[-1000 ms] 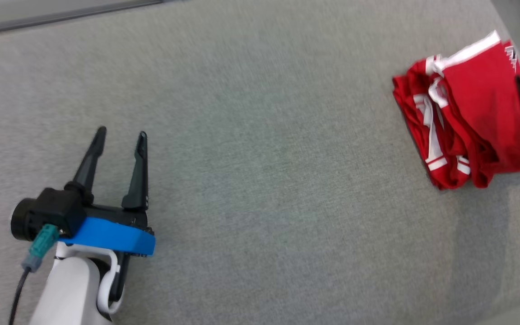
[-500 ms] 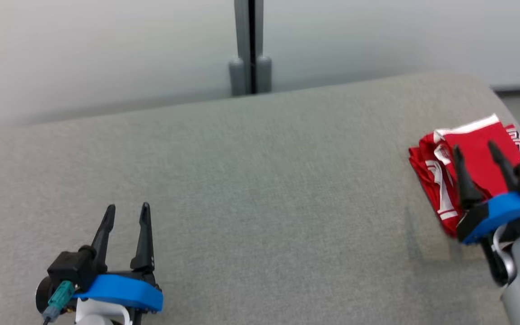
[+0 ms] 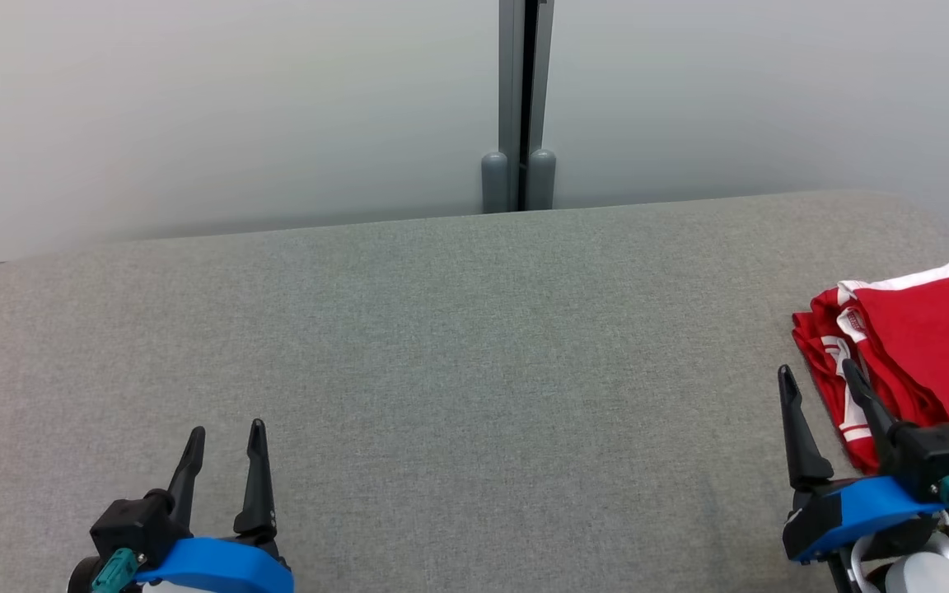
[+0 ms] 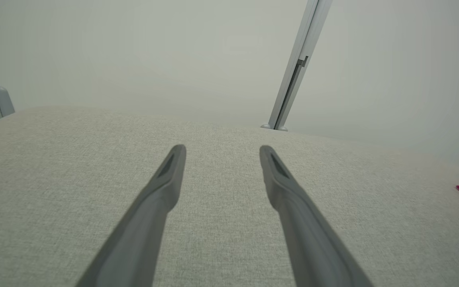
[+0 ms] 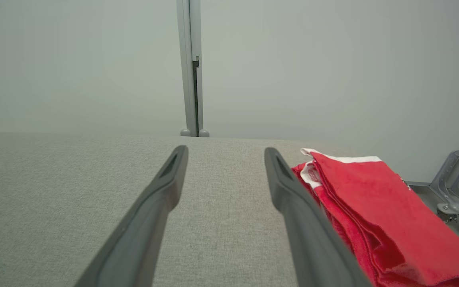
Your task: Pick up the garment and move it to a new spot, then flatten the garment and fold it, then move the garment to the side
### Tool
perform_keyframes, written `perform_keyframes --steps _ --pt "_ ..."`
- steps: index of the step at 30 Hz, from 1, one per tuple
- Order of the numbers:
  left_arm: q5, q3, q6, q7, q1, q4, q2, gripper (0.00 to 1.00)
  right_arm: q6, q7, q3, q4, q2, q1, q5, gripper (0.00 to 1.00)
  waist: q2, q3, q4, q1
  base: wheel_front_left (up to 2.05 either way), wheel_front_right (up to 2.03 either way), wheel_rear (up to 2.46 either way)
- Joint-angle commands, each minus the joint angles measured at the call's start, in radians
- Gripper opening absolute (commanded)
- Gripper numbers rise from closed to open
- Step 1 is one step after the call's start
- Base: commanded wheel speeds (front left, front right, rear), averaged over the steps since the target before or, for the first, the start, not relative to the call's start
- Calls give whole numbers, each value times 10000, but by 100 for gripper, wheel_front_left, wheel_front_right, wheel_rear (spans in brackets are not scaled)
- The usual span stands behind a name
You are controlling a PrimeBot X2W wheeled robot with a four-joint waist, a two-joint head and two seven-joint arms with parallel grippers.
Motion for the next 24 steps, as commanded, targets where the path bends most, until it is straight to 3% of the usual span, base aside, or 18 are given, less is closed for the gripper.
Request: perform_keyframes --steps 1,24 --pt "41 114 24 -38 112 28 -32 100 2 -24 -48 -245 117 340 -89 100 0 -51 18 1 0 0 0" --pt "224 491 -84 -42 139 242 -122 100 2 -37 104 -540 444 1011 4 100 0 -243 47 1 0 0 0"
